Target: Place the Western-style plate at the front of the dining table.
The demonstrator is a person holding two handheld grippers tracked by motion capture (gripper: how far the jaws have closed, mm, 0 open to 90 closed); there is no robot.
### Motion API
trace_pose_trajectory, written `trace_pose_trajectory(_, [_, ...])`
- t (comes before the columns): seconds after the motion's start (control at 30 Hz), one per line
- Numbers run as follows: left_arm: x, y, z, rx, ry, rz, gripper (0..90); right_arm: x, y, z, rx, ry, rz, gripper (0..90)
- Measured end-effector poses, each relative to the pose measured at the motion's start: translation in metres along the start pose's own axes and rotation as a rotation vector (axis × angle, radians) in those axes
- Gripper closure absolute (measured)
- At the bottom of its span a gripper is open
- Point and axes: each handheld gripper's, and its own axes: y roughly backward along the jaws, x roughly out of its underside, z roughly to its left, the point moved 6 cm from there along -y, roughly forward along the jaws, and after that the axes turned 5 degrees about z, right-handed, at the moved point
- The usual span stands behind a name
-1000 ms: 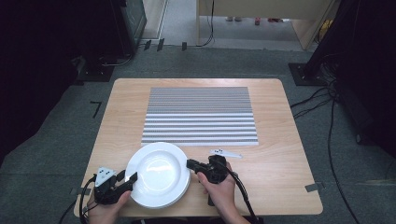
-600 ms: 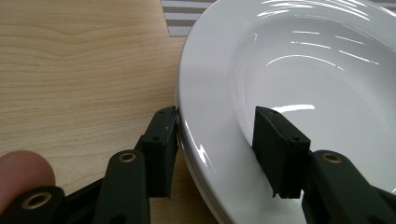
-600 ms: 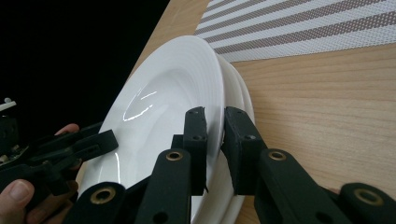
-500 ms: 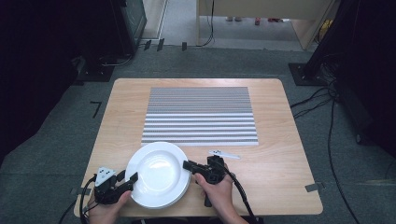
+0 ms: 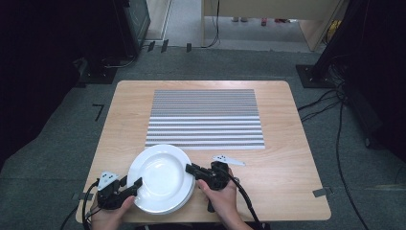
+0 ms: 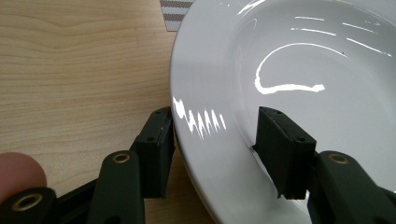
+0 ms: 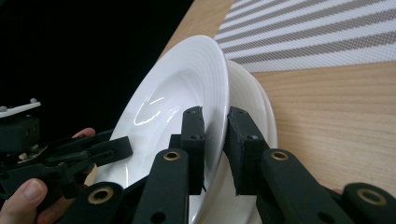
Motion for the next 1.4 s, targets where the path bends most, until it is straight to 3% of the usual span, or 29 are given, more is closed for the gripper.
trace_pose_trajectory(0.27, [0.0, 0.001, 0.0, 0.001, -0.001, -0.01, 48.4, 0.0, 0.0, 0.006, -0.021, 0.063, -0.036, 78.5])
trace_pose_trajectory(0.43, [-0.001, 0.004, 0.001, 0.011, 0.013, -0.028, 51.5, 0.0, -0.001, 0.007, -0.012, 0.077, -0.045, 78.4])
trace_pose_trajectory(0.63, [-0.002, 0.007, 0.003, 0.023, 0.028, -0.052, 54.7, 0.002, -0.002, 0.008, -0.008, 0.071, -0.053, 78.5])
trace_pose_trajectory(1.03, [-0.005, 0.015, 0.002, 0.029, 0.018, -0.112, 58.9, 0.002, -0.001, 0.008, -0.008, 0.046, -0.075, 79.3])
trace_pose_trajectory(1.4, [-0.009, 0.022, -0.008, 0.102, 0.045, -0.158, 63.8, -0.006, 0.01, 0.009, 0.0, 0.046, -0.139, 80.1])
